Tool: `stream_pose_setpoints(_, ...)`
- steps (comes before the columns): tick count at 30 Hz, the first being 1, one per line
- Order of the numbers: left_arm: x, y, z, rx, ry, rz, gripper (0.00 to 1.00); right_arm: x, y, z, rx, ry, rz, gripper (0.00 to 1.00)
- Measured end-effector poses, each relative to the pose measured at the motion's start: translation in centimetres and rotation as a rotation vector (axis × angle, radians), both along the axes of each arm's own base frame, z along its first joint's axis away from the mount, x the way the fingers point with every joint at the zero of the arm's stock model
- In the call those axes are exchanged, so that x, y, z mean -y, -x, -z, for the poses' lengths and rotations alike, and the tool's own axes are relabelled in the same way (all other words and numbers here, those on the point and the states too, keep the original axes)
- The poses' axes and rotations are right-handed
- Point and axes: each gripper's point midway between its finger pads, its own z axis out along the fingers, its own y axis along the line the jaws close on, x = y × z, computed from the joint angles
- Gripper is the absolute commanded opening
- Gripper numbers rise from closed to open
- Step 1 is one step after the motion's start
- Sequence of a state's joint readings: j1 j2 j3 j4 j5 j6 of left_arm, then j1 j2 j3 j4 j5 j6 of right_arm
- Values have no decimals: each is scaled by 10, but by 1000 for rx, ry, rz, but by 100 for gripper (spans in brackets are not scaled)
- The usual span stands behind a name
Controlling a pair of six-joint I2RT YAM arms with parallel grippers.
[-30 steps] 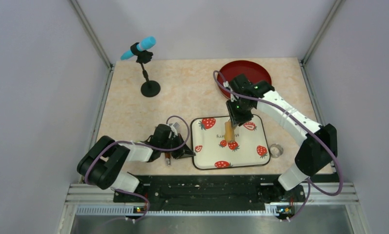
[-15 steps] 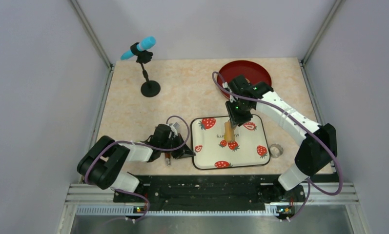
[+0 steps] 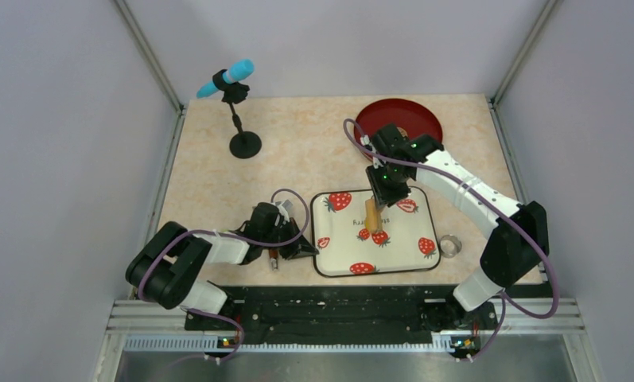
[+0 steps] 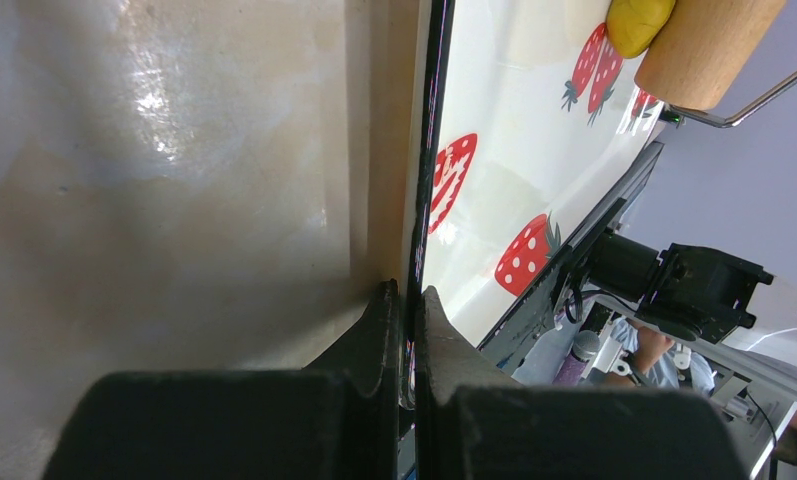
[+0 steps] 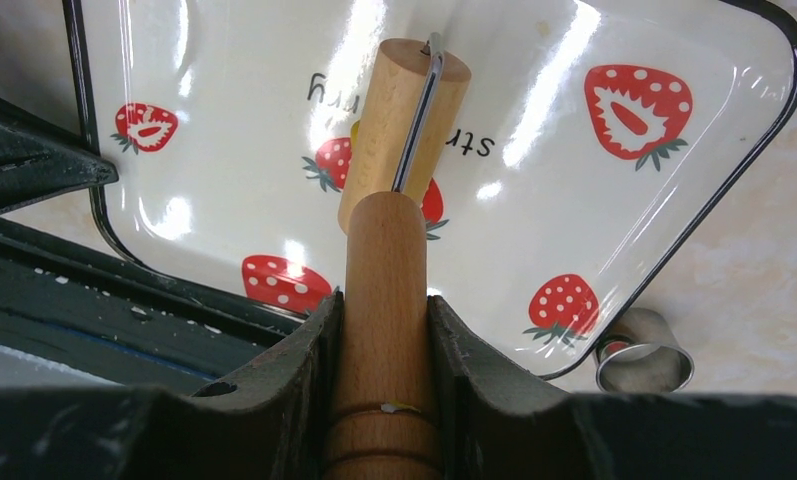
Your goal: Roll out the dumpling wrappers from the dough
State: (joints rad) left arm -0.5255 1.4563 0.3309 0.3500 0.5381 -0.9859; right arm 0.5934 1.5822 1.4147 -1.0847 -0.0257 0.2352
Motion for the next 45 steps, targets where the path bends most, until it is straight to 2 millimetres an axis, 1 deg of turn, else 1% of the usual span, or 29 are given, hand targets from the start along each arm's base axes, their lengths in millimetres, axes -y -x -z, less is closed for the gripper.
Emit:
stream_pose_setpoints(10,0,0,0,0,2,0,0,-7,0,4,-2,-34,-9,0)
stream_pose_setpoints(15,0,0,0,0,2,0,0,-19,3,10,-11,-76,-27,0)
stream_pose_setpoints(18,0,0,0,1,2,1,0,-23,4,15,-15,-73,-38,0)
stream_pose_setpoints(22,0,0,0,1,4,-1,0,-22,3,18,-15,-59,-35,0)
stream_pose_setpoints(28,0,0,0,1,4,-2,0,-23,5,16,-22,-69,-47,0)
stream_pose_setpoints(30,0,0,0,1,5,-2,0,-25,9,13,-32,-90,-61,0)
stream_pose_setpoints(32,0,0,0,1,4,-2,0,-29,12,5,-35,-123,-74,0)
stream_pose_setpoints(34,0,0,0,1,5,-2,0,-33,12,-9,-17,-157,-82,0)
stream_pose_setpoints(36,0,0,0,0,4,-2,0,-37,8,-30,32,-193,-86,0)
stream_pose_setpoints(38,0,0,0,1,5,-2,0,-38,3,-46,73,-212,-83,0)
stream_pose_setpoints(40,0,0,0,1,5,-2,0,-38,-1,-56,105,-215,-77,0)
stream_pose_setpoints(42,0,0,0,1,5,-2,0,-34,-3,-57,116,-195,-66,0)
stream_pose_setpoints(45,0,0,0,1,5,-2,0,-24,-1,-49,97,-139,-49,0)
